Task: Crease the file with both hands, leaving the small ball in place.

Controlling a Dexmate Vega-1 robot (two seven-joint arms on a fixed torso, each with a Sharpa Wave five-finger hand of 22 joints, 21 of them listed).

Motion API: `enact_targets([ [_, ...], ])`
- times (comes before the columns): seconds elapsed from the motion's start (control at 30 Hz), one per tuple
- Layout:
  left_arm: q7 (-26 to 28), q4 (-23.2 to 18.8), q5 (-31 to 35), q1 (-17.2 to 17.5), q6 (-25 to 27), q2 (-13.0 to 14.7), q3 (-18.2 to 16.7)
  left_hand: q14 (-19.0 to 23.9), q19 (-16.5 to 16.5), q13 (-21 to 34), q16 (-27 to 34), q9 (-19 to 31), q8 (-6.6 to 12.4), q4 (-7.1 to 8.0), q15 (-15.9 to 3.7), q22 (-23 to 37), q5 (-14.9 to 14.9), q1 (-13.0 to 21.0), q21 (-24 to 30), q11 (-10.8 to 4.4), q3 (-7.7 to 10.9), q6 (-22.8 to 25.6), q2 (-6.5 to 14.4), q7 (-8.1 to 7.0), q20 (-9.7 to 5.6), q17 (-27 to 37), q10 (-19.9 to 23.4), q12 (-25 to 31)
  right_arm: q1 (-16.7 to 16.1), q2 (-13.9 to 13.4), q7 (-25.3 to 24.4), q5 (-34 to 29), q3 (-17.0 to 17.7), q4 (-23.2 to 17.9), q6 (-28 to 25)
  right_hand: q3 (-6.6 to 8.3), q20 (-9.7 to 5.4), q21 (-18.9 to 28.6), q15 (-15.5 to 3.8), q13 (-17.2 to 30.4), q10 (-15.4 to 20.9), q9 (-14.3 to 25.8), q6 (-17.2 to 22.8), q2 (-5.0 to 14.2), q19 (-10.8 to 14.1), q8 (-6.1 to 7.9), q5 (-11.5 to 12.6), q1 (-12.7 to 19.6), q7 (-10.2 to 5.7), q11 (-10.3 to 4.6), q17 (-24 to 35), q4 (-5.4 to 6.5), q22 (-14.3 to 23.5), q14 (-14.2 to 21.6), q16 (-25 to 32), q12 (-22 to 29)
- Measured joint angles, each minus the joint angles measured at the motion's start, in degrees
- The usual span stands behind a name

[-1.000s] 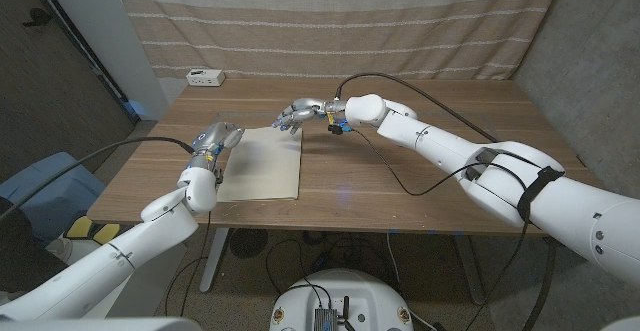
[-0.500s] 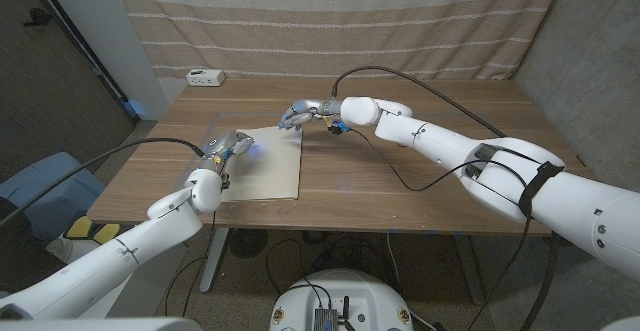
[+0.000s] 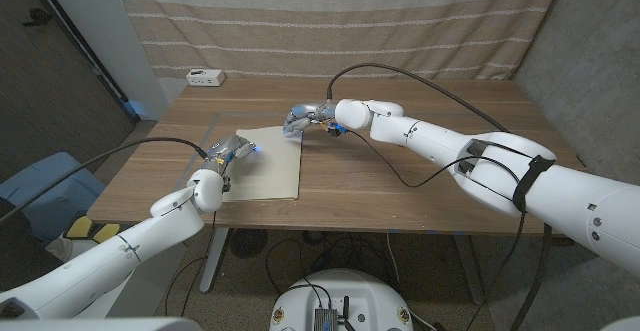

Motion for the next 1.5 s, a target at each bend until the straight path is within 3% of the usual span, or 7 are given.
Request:
enact_targets([
  [0.6, -0.76, -0.42, -0.50, -1.00, 1.87, 0.66, 1.33, 0.02, 0.31, 0.28, 0.00, -0.01, 0.00, 0.19, -0.02, 0.00, 0.00, -0.53, 0.00, 0.01, -0.19, 0.21, -0.53, -0.22, -0.31, 0.00, 0.60, 0.00, 3.93, 6.08, -0.23, -3.35, -5.13, 11.44, -1.32, 1.28, -0.58, -0.20, -0.99, -0.08, 2.86, 0.01, 2.05, 0.00, 0.86, 0.00, 0.00, 0.00, 0.00, 0.03, 0.49, 0.81, 0.00, 2.30, 1.46, 0.81],
  [0.73, -0.94, -0.37, -0.51, -1.24, 1.97, 0.66, 1.51, 0.31, 0.31, 0.28, 0.00, -0.01, 0.00, 0.41, -0.31, 0.01, 0.00, -0.83, 0.00, 0.01, -0.41, 0.21, -0.83, -0.22, -0.31, 0.00, 0.60, 0.00, 4.12, 6.18, 0.00, -3.37, -5.71, 11.76, -1.15, 1.75, -0.49, -0.20, -0.99, -0.18, 2.86, 0.01, 2.21, -0.02, 0.95, 0.00, 0.00, 0.02, 0.16, 0.03, 0.49, 0.81, -0.01, 2.30, 1.46, 0.80],
  [0.97, -1.16, 0.20, -0.60, -1.92, 1.57, 0.56, 1.98, 0.31, 0.30, 0.27, 0.00, -0.02, 0.00, 1.07, -0.31, 0.00, 0.00, -1.60, 0.00, -0.06, -1.07, 0.72, -0.95, -0.11, -0.30, 0.11, 0.67, 0.00, 2.93, 2.71, 0.33, -3.91, -5.65, 5.80, -2.03, 1.96, -0.80, -0.43, -0.99, -0.21, 2.84, 0.01, 2.57, -0.24, 1.26, 0.00, 0.00, 0.24, 0.10, 0.02, 0.48, 0.61, 0.02, 2.30, 1.46, 0.67],
  [1.07, -1.37, 0.75, -0.60, -2.60, 1.28, 0.37, 2.46, 0.39, 0.30, 0.27, 0.00, -0.02, 0.00, 1.36, -0.23, 0.00, 0.00, -1.86, 0.00, -0.36, -0.46, 1.11, -0.64, -0.04, -0.30, 0.01, 1.07, 0.00, 2.01, 0.85, -0.20, -4.95, -5.27, 2.19, -3.88, 1.99, -0.79, -0.64, -1.07, 0.14, 3.17, 0.01, 2.66, -0.46, 1.26, 0.00, 0.00, 0.46, 0.01, -0.29, 0.48, 0.57, 0.11, 2.21, 1.46, 0.69],
  [1.2, -1.74, 1.08, -0.47, -3.09, 1.09, 0.25, 2.82, 0.90, 0.54, 0.15, 0.00, -0.02, 0.00, 0.48, -0.30, -0.01, 0.66, -1.05, 0.00, 1.20, 0.50, 1.43, 0.18, -0.20, -0.54, -0.29, 1.66, -0.38, 0.17, -2.24, -0.99, -6.05, -4.31, -4.93, -5.53, 1.99, -0.79, -0.65, -1.43, 0.01, 3.48, 0.02, 2.98, -0.46, 1.26, 0.00, -0.24, 0.46, -0.39, -0.59, 0.48, 0.57, 0.12, 1.85, 1.46, 0.76],
  [1.3, -2.01, 1.55, -0.27, -3.80, 1.00, -0.02, 3.31, 1.20, 0.54, 0.17, 0.00, -0.02, 0.00, 0.48, -0.02, -0.01, 0.66, -0.90, 0.00, 1.24, 0.50, 1.74, 0.33, 0.10, -0.54, -0.29, 1.62, -0.38, -1.00, -4.02, -2.00, -7.15, -3.51, -9.73, -6.59, 2.17, -0.80, -0.64, -1.67, -0.03, 3.67, 0.02, 2.84, -0.46, 1.26, -0.22, -0.23, 0.46, -0.63, -0.79, 0.48, 0.40, 0.12, 2.09, 1.46, 0.76],
  [1.5, -2.50, 2.03, 0.09, -4.61, 0.98, -0.31, 3.84, 1.20, 0.43, 0.29, -0.23, -0.02, -0.27, 0.06, -0.02, -0.01, 1.22, -0.59, 0.00, 1.24, 1.34, 1.74, 0.62, 0.10, -1.03, -0.29, 1.62, -0.38, -3.00, -6.82, -1.59, -7.85, -1.94, -17.01, -8.00, 6.43, -1.07, -0.88, -3.10, -0.02, 6.07, 0.02, 3.08, 0.53, 2.60, -0.44, 0.23, 2.95, -0.87, -0.70, 1.15, -0.02, 0.12, 6.38, 3.24, 1.25],
])
